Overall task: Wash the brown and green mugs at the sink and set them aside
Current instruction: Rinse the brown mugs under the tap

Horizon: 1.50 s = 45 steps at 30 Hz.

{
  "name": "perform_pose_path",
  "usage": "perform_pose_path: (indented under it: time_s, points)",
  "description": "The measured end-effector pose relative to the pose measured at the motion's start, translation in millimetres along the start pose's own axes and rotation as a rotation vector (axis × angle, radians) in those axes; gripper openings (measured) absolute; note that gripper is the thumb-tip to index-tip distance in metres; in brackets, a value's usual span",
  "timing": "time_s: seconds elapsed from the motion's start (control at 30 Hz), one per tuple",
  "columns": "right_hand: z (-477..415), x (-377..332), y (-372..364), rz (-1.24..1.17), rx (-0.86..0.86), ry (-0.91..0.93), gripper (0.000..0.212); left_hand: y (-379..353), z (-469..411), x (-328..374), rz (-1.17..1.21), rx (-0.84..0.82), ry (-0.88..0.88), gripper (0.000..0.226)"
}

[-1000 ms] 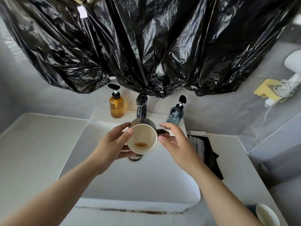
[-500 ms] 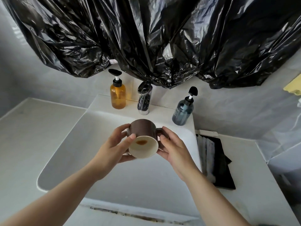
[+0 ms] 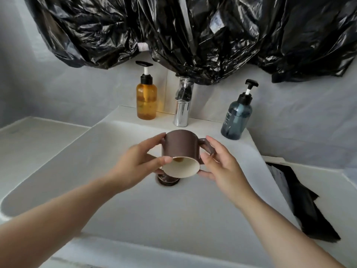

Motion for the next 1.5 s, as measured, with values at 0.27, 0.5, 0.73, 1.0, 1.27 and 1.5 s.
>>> perform_pose_path:
  time_s: [0.27,0.5,0.73,1.0,1.27,1.5]
  points:
    - [8.4,-24.2,0.4,0.075,0.021,0.244,0.051,3.0,-2.4,28.6,-0.13,0.053,-0.302,0.078]
    - [18.1,-42.2,-0.1,0.127,0.033,0.372,0.051,6.7,-1.5,44.2,-0.33,0.065,-0.534,0.082]
    - [24.2,-47.1,-2.3,0.149,0.035,0.382,0.051,8.5,2.0,48.6,-0.462,0.066,-0.639,0.091]
    - [11.7,-37.2,-4.9,0.013,-0.065,0.257,0.044,21.0,4.4,56.6,-0.288,0.188,-0.554,0.075]
    - [6.6,-26.1,-8.0,-0.057,-0.087,0.108,0.039,24.9,-8.4,40.9,-0.166,0.134,-0.315,0.065]
    - [0.6,-18.0,-7.5,-0.075,-0.046,0.022,0.027,23.1,-39.7,31.9,-0.21,0.052,-0.097,0.067]
Point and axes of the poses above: each hand's wrist, its own z-axis away from the middle knuckle, its own y-axis out of the back of the hand, x = y × z, the point moved 9 cm from there along -z, towards the middle knuckle, and after that the axes turned 11 degrees about -y, right-handed, at the moved point
